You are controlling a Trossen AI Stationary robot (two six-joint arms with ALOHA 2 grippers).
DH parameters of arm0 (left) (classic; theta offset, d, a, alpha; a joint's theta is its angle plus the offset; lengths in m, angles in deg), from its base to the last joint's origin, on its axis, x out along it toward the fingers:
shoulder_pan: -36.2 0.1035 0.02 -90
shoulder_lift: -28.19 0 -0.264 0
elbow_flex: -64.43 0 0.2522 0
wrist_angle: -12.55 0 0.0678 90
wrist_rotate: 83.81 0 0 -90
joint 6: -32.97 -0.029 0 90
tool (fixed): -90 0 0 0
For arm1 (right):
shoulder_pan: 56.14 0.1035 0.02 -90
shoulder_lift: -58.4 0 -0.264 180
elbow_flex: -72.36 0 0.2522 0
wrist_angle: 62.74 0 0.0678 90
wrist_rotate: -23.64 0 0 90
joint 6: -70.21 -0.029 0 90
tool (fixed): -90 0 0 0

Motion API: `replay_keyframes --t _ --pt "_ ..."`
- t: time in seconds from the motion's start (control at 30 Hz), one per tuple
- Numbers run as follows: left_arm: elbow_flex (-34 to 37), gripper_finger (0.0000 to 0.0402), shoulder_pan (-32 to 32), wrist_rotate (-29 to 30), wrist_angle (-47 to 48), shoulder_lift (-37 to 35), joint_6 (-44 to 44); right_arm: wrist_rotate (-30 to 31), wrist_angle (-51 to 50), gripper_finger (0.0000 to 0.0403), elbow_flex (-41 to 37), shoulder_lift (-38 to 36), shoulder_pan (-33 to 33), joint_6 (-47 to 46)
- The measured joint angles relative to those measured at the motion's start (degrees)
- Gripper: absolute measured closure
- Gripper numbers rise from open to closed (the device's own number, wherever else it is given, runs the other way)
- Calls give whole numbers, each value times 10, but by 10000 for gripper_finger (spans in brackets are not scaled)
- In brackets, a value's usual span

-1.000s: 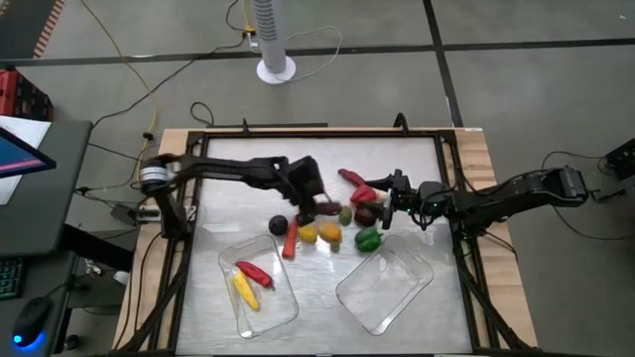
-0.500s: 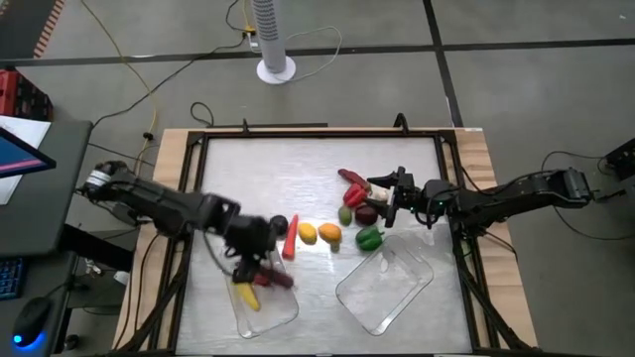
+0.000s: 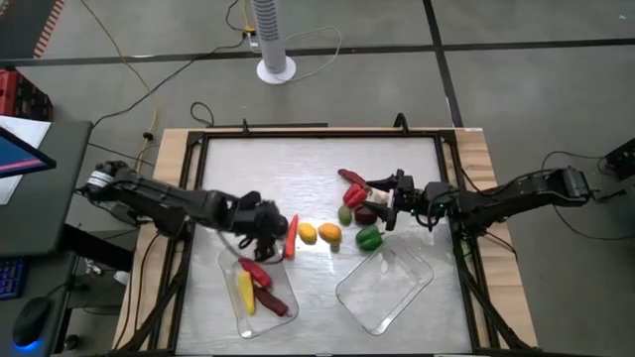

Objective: Sort produce into baskets
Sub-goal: Put the lemon into the right transparent bin

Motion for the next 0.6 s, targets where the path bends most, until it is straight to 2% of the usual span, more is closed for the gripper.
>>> replay_keyframes --t 0.17,0.43,0.6 --pt "-1 136 54 -41 -53 46 -46 10 -2 46 0 0 6 0" --pt "-1 75 102 -142 -163 141 -130 14 -6 46 0 0 5 6" --pt "-6 47 96 -115 -220 188 -228 14 -8 46 0 0 5 7"
